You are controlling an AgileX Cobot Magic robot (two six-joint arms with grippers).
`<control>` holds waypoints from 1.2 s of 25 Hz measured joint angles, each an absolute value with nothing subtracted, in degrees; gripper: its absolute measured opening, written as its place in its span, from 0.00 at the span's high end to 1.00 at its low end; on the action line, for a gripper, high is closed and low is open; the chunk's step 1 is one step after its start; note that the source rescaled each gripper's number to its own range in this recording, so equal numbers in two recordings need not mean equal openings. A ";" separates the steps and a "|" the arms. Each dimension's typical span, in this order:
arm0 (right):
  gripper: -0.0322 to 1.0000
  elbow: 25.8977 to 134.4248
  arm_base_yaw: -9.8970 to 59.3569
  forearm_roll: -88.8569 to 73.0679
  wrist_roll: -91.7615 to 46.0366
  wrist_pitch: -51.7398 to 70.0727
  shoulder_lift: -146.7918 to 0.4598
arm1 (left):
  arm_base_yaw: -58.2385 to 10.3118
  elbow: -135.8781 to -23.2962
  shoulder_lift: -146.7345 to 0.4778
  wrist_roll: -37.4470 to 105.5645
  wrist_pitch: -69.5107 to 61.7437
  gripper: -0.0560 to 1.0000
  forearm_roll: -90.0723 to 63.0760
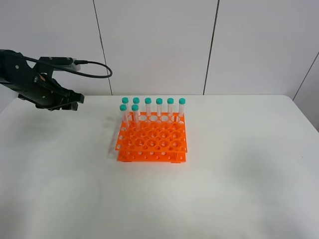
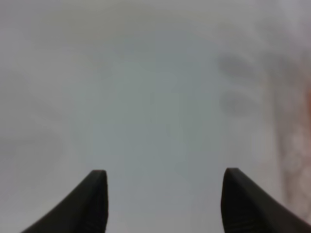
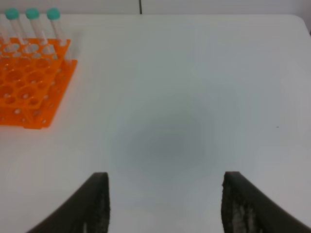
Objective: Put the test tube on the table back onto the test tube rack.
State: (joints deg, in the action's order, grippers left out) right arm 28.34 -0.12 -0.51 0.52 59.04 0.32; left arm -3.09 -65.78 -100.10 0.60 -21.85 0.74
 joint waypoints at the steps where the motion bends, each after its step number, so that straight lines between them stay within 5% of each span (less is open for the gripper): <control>1: 0.53 28.34 -0.12 -0.51 0.52 59.04 0.32 | -3.09 -65.30 -99.76 0.60 -22.06 0.47 0.74; 5: 0.53 28.34 -0.12 -0.51 0.52 59.04 0.32 | -3.09 -64.47 -98.70 0.60 -22.43 0.15 0.74; 8: 0.53 28.34 -0.12 -0.51 0.52 59.04 0.32 | -3.09 -64.45 -98.63 0.00 -22.59 0.04 0.74; 30: 0.53 28.34 -0.12 -0.53 0.52 59.04 0.32 | -3.04 -64.26 -76.76 -1.91 -34.89 0.00 0.74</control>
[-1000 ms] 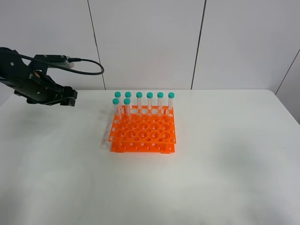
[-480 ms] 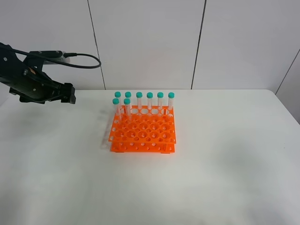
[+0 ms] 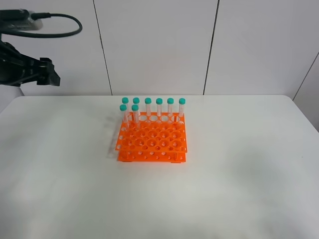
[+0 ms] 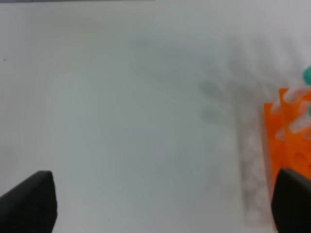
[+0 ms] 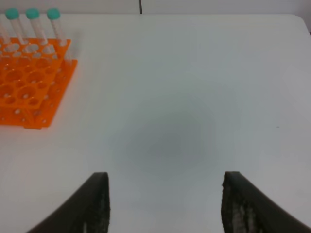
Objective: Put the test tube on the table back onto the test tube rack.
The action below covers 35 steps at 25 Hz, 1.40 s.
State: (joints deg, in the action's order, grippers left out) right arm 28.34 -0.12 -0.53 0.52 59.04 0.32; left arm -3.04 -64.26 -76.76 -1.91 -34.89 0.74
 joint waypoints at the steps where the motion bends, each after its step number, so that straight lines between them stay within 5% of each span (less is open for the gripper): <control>1: 0.53 28.34 -0.12 -0.53 0.52 59.04 0.32 | -3.04 -64.08 -74.56 -1.86 -35.84 0.00 0.74; 35: 0.53 28.34 -0.12 -0.53 0.52 59.04 0.32 | -3.04 -34.82 -4.60 -0.89 -62.18 0.00 -1.75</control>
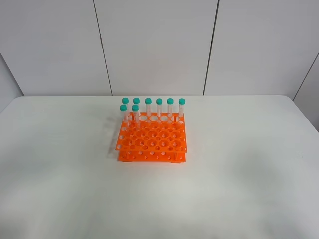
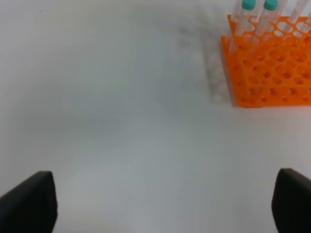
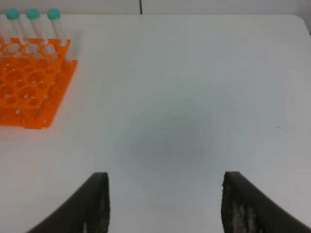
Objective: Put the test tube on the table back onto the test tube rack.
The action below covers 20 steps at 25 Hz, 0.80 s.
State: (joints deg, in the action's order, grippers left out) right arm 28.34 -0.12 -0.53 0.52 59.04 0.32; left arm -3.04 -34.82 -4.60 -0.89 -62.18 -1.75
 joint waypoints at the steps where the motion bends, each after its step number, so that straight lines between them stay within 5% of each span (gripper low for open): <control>1: 0.53 28.34 -0.12 -0.53 0.52 59.04 0.32 | -3.04 -34.59 -3.66 -0.89 -62.46 0.00 -1.75; 20: 0.53 28.34 -0.12 -0.71 0.52 58.99 0.32 | -3.04 -32.77 0.16 0.60 -66.65 0.00 -3.69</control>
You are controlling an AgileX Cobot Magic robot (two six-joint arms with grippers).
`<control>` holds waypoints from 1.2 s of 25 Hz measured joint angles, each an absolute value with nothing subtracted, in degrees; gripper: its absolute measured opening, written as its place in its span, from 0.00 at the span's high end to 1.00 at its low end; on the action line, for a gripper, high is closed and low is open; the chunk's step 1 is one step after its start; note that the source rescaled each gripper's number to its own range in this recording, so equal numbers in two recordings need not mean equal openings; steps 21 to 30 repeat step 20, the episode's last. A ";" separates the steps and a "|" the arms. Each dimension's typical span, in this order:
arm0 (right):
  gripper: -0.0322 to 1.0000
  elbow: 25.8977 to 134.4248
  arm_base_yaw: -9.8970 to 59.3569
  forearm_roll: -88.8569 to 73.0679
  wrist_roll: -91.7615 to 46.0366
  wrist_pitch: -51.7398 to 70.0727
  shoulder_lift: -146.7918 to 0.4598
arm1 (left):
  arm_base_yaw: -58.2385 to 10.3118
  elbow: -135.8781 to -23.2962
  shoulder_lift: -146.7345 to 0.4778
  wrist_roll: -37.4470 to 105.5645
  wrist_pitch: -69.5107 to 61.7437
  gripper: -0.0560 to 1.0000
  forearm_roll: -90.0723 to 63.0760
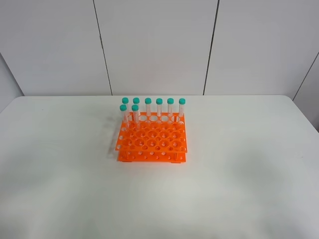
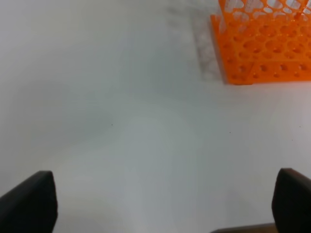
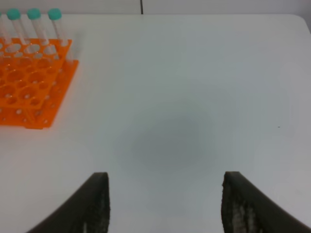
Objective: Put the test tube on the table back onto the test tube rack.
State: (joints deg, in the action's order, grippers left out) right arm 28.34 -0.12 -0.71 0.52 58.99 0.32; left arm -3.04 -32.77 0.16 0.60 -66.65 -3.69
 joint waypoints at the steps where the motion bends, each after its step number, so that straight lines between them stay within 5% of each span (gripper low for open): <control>1: 0.53 28.34 -0.12 -0.71 0.52 58.99 0.32 | -3.04 -32.77 0.16 0.60 -66.65 0.00 -3.69; 30: 0.53 28.34 -0.12 -0.73 0.52 58.99 0.32 | -3.04 -32.77 0.16 0.60 -66.65 0.00 -3.69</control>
